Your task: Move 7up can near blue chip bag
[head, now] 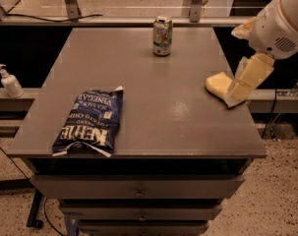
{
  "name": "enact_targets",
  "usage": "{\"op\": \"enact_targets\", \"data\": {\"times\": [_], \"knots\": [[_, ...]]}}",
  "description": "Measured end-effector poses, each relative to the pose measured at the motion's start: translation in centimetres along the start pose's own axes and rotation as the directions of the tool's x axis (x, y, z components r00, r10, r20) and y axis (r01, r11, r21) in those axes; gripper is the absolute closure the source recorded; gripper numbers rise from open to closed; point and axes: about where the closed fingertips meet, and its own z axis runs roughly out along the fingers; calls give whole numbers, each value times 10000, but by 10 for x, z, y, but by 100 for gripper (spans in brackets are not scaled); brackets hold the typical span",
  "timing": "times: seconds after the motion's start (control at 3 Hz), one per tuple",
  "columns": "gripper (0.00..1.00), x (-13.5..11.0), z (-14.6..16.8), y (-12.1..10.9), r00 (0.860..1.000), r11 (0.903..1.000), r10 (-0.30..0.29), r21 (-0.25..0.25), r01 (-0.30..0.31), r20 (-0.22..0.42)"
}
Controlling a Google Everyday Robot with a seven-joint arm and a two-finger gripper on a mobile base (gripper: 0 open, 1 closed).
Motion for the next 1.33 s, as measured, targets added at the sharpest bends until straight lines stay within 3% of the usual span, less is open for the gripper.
{"op": "enact_targets", "data": {"times": [0.33, 0.67, 1.0, 1.33], "knots": [[0, -7, 31, -40, 9940, 9993, 295, 210, -319, 1053], [0, -14, 66, -79, 9747, 9968, 709, 216, -773, 2121], [0, -15, 66, -79, 9745, 9968, 709, 213, -772, 2130], [0, -32, 88, -101, 9502, 9949, 901, 156, -992, 2984]]}}
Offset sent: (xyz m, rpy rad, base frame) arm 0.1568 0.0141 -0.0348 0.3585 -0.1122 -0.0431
